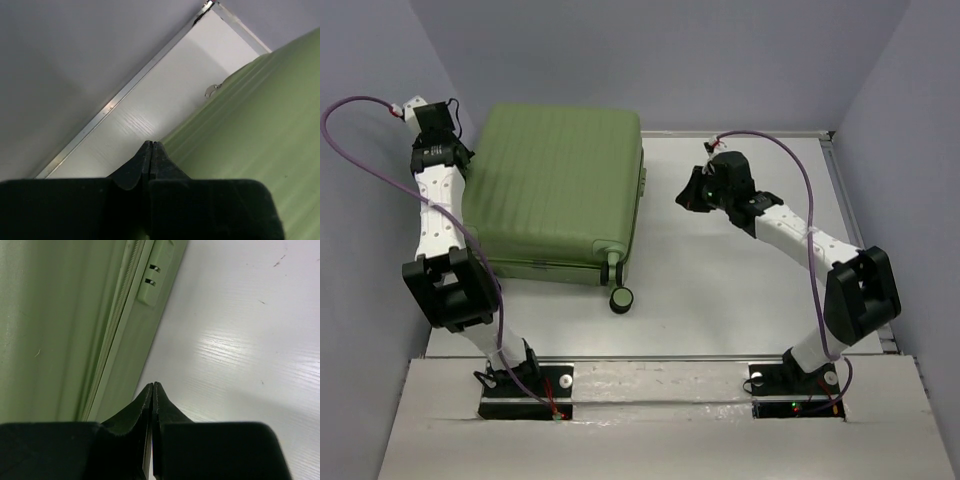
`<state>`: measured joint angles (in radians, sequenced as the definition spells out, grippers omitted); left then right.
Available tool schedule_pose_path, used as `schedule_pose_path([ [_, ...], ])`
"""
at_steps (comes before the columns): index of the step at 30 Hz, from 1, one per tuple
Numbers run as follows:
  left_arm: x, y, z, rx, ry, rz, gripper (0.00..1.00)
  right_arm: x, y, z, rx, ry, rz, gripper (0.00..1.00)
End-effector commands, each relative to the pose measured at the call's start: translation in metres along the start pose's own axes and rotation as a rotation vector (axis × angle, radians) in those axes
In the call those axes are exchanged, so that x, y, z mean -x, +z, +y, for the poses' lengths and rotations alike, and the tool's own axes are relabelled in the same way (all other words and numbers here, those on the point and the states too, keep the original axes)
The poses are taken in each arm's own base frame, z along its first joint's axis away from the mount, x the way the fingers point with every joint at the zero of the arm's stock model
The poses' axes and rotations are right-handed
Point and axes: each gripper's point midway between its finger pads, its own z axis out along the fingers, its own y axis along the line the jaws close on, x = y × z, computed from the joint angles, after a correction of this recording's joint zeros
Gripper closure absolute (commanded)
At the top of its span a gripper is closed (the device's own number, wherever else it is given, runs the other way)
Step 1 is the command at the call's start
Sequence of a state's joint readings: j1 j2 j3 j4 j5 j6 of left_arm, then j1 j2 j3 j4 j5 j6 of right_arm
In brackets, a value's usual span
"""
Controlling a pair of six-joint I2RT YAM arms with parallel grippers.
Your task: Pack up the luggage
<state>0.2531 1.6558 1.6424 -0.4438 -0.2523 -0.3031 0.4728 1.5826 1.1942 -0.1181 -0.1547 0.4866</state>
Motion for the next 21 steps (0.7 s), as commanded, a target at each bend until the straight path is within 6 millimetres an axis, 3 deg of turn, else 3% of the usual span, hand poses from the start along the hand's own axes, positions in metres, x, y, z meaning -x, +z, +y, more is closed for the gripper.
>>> schedule_pose_path([
  [1,0.054,-0.005,-0.003,-0.052,-0.118,-0.096,0.94,-0.002,0.01,0.009,0.059,-0.031,0.0,0.93],
  [2,0.058,0.0,-0.002,-0.049,-0.122,-0.093,0.94,-0.003,0.01,0.008,0.058,-0.031,0.001,0.93],
  [3,0.04,0.019,0.001,-0.027,-0.106,-0.028,0.94,-0.004,0.012,0.007,0.055,-0.03,0.006,0.93],
  [5,0.022,0.036,0.001,-0.041,-0.098,0.043,0.94,-0.005,0.014,0.005,0.051,-0.032,0.008,0.93],
  [8,-0.023,0.062,-0.009,-0.113,-0.116,0.158,0.94,-0.003,0.015,0.003,0.038,-0.044,0.0,0.93],
  [10,-0.045,0.067,-0.018,-0.18,-0.145,0.215,0.94,-0.001,0.015,0.001,0.026,-0.048,-0.008,0.93],
  [12,-0.085,0.073,-0.028,-0.256,-0.166,0.314,0.94,0.002,0.015,-0.006,-0.012,-0.051,-0.024,0.93],
  [16,-0.143,0.057,-0.045,-0.398,-0.231,0.414,0.94,0.02,0.013,-0.034,-0.059,0.007,-0.05,0.93],
  [18,-0.177,0.035,-0.059,-0.487,-0.254,0.471,0.94,0.026,0.018,-0.044,-0.049,0.031,-0.041,0.93],
  [19,-0.185,0.026,-0.064,-0.513,-0.252,0.481,0.94,0.034,0.018,-0.056,-0.062,0.047,-0.049,0.93],
  [20,-0.207,0.019,-0.064,-0.521,-0.247,0.508,0.94,0.034,0.02,-0.061,-0.067,0.046,-0.039,0.93],
  [21,-0.216,0.009,-0.068,-0.537,-0.236,0.523,0.94,0.03,0.026,-0.07,-0.078,0.056,-0.014,0.93],
])
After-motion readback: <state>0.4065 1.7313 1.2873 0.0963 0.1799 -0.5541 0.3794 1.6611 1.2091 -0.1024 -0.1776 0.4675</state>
